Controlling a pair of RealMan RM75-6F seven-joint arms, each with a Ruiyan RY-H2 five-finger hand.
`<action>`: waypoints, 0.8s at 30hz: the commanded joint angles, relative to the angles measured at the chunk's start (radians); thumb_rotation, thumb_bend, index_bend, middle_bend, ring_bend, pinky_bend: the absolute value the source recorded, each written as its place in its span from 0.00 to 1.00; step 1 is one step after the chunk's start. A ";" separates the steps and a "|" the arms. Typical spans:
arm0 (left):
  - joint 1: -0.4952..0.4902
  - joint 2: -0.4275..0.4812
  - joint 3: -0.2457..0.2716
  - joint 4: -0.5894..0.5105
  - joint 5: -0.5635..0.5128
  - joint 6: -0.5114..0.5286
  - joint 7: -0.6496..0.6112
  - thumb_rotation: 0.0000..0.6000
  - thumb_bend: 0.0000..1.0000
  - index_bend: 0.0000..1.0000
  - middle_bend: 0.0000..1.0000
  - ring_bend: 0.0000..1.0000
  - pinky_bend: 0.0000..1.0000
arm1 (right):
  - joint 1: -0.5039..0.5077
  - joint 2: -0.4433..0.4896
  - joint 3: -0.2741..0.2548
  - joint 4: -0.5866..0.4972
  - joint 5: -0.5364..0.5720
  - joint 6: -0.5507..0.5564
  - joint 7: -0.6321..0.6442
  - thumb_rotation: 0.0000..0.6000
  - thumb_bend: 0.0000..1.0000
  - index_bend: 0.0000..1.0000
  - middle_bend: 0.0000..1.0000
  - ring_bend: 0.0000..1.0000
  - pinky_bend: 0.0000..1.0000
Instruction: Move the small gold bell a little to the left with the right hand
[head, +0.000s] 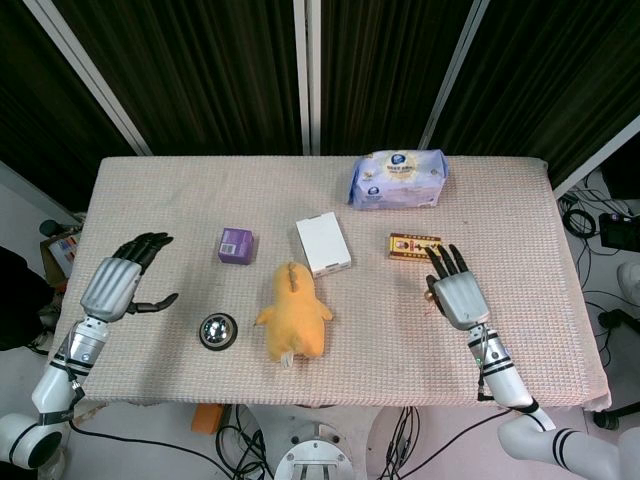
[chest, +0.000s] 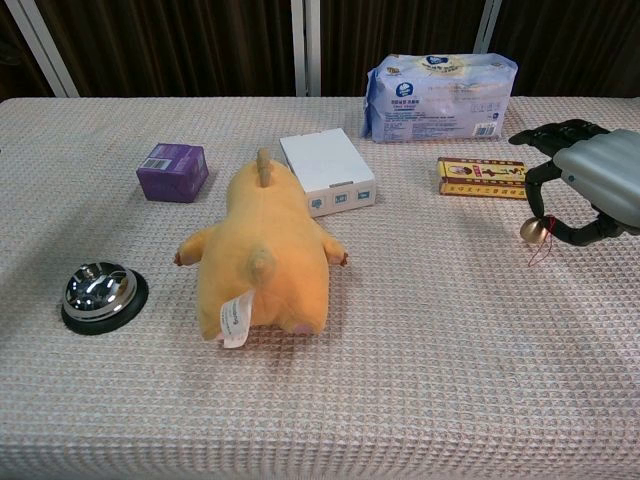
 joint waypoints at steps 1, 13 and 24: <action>0.000 0.002 -0.001 -0.004 0.001 0.002 -0.001 0.72 0.21 0.12 0.10 0.10 0.20 | -0.001 0.025 0.012 -0.030 -0.050 0.072 0.016 1.00 0.36 0.68 0.08 0.00 0.00; -0.003 0.004 -0.002 -0.016 0.005 0.002 0.003 0.71 0.21 0.12 0.10 0.10 0.20 | -0.014 0.094 0.037 -0.023 -0.083 0.152 -0.051 1.00 0.40 0.77 0.12 0.00 0.00; -0.003 0.006 0.000 -0.016 0.000 -0.004 0.006 0.71 0.21 0.12 0.10 0.10 0.20 | -0.034 0.092 0.034 -0.099 0.039 0.035 0.026 1.00 0.39 0.80 0.14 0.00 0.00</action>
